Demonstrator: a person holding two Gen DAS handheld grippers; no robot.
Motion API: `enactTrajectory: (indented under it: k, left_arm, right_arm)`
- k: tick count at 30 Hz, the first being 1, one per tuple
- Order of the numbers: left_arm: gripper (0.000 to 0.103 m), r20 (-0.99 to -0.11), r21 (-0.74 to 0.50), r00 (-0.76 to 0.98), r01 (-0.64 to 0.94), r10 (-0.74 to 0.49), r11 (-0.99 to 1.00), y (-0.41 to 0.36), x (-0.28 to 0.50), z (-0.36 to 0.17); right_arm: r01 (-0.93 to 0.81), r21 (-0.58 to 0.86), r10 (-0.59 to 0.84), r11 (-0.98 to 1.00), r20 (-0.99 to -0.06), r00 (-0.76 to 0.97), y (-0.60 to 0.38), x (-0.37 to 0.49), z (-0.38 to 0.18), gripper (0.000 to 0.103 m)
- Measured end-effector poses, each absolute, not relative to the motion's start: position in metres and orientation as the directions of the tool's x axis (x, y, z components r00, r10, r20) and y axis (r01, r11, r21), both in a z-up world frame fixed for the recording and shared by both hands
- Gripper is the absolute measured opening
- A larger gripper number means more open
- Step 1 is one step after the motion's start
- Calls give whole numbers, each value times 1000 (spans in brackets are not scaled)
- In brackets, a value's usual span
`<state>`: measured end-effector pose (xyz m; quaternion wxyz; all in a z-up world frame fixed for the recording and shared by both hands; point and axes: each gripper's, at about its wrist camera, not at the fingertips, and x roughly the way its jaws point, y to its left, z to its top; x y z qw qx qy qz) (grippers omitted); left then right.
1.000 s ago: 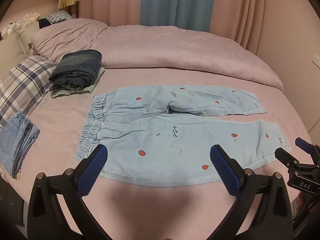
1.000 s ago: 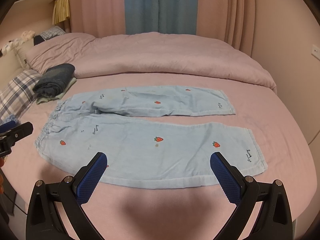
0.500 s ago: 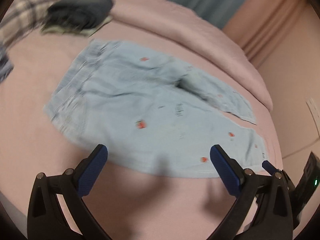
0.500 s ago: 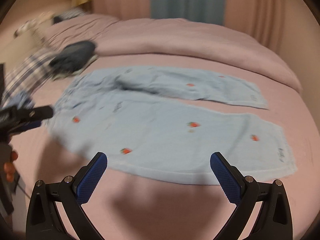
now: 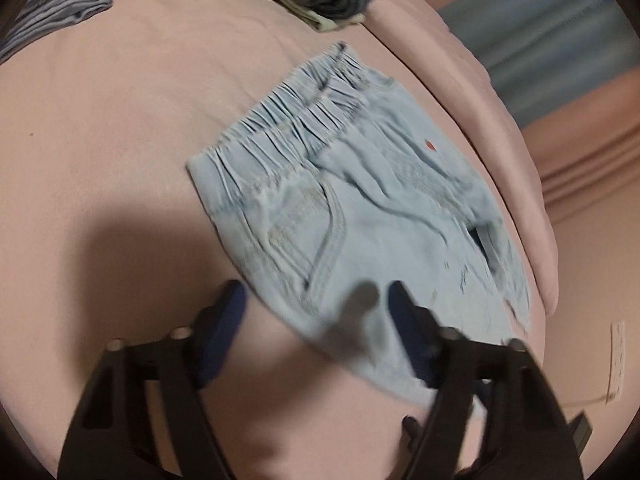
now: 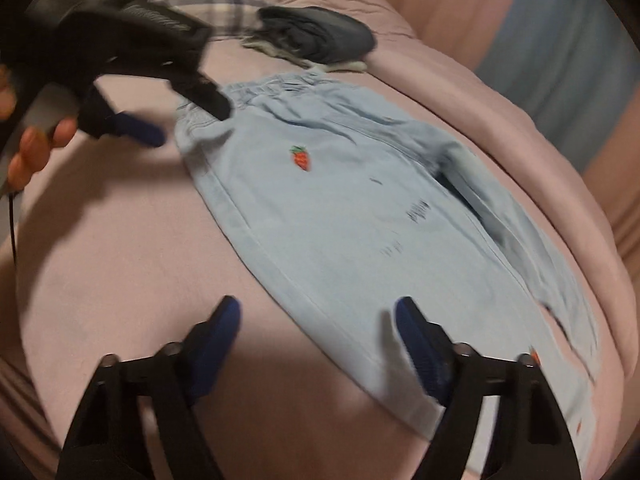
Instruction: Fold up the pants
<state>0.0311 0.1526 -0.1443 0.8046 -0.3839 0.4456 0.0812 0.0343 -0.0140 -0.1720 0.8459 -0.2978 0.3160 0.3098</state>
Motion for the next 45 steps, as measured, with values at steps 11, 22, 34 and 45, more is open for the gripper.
enactTrajectory:
  k: [11,22,34,45]
  left_arm:
    - [13,-740,-567,645,-441,-193,696,169,14,-135]
    - [58,-781,-288,625,-385,18,877,162,1,-98]
    - [57,-815,-65,578,-42,-29,997,121,53,-149]
    - [76,-755,-55,654,18,-53,998,133,110,-100]
  right_arm:
    - [-743,-314,373,591,-710,597,2,35,-160,10]
    - [-758,-99,472,645,-729,496,-33,47,-140,47]
    - [-444,-112,174,889,-814,554,-183,93,-170,52]
    - [-420,15,280,907,-768,576,-200,159,-119,56]
